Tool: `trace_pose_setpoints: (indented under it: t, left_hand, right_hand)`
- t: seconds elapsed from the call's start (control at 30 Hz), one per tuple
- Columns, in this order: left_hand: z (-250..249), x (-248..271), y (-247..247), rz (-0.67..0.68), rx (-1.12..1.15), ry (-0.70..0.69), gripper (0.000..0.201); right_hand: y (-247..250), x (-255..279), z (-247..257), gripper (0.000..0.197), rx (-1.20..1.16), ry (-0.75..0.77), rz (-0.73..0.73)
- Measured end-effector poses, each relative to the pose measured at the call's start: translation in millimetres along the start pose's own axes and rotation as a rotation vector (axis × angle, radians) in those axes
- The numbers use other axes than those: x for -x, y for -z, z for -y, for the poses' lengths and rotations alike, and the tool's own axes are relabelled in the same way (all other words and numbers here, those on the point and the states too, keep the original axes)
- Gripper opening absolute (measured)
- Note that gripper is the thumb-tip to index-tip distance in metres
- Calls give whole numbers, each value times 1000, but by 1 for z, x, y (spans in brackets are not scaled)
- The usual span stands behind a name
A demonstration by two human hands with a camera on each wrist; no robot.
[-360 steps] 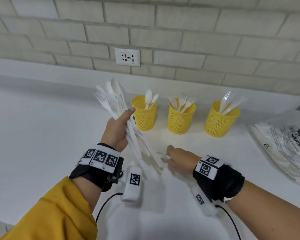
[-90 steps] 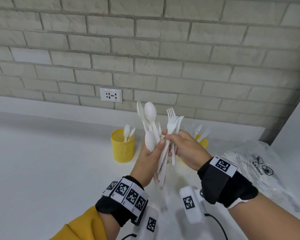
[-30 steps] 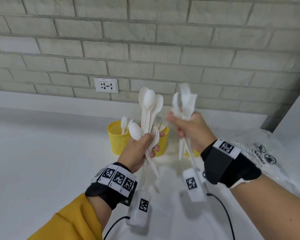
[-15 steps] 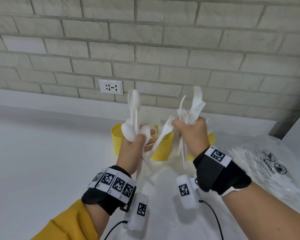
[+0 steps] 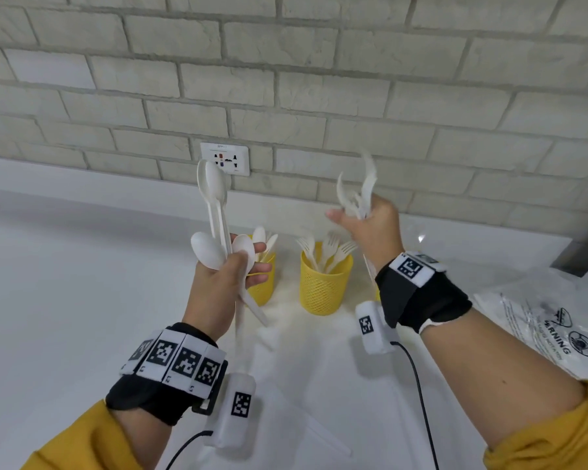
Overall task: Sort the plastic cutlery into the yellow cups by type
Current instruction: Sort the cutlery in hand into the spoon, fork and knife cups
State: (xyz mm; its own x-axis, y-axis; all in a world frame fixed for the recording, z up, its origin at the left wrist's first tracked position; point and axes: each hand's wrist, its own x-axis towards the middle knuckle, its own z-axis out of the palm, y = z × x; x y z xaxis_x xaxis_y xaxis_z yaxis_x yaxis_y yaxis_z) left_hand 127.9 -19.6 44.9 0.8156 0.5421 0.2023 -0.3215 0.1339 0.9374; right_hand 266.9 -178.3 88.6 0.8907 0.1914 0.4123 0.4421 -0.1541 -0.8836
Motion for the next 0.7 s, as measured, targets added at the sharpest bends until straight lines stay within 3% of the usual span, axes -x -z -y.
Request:
trace_pose_setpoints:
  t: [0.13, 0.23, 0.33, 0.43, 0.53, 0.6, 0.7]
  left_hand:
    - [5, -1, 5, 0, -20, -2, 14]
    - [6, 0, 6, 12, -37, 1, 18]
    - [3, 0, 8, 46, -28, 12, 31]
    - [-1, 1, 8, 68, -11, 14, 17]
    - [-4, 3, 11, 73, -19, 16, 7]
    - [-5, 5, 13, 89, -18, 6, 4]
    - [-7, 9, 16, 98, -17, 7, 9]
  right_hand:
    - [0, -13, 25, 26, -294, 122, -224]
    - [-13, -12, 14, 26, -331, 72, -235]
    - [-23, -7, -16, 30, -244, -33, -134]
    - [-26, -6, -39, 24, -49, -210, 100]
    - [-23, -5, -43, 52, 229, -314, 331]
    - [-21, -3, -38, 70, 308, -315, 378]
    - [-16, 2, -28, 74, 348, -218, 310]
